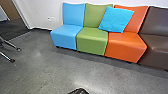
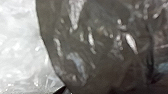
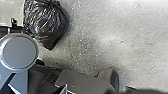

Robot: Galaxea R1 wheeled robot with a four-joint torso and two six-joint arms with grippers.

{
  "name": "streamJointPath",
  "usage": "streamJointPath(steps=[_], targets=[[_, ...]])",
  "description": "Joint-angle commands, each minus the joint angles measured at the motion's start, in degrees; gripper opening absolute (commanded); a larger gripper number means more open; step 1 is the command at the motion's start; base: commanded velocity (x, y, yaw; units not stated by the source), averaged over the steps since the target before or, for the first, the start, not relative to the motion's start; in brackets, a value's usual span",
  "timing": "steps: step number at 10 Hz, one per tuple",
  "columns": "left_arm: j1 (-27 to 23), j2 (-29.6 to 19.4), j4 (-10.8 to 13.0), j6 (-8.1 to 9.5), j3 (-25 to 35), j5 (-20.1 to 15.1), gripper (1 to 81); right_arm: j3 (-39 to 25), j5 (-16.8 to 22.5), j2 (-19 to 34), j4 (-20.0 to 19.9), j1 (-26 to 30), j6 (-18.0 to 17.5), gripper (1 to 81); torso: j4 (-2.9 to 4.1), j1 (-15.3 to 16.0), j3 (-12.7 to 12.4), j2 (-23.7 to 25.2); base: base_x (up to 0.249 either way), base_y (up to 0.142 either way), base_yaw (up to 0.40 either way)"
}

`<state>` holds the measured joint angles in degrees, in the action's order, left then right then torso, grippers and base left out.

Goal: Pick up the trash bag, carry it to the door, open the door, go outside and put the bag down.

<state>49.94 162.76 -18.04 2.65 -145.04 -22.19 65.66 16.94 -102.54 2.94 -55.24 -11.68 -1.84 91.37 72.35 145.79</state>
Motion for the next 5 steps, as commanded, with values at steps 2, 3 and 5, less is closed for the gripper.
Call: streamJointPath(steps=[2,3,5], targets=[[-5.1,1.4,3.2,-0.62,-2.3,0.5,81.1,-0.9,3.1,3.1,-1.1,3.0,-0.1,81.1,0.00,0.0,0.0,0.0,0.000,0.000,0.000],[-5.0,1.6,3.5,-0.62,-2.6,0.5,81.1,-1.0,3.1,3.0,-1.2,3.0,-0.1,81.1,0.00,0.0,0.0,0.0,0.000,0.000,0.000],[-5.1,2.0,4.2,-0.62,-3.5,0.5,81.1,-1.2,3.1,2.9,-1.1,2.8,-0.1,81.1,0.00,0.0,0.0,0.0,0.000,0.000,0.000]])
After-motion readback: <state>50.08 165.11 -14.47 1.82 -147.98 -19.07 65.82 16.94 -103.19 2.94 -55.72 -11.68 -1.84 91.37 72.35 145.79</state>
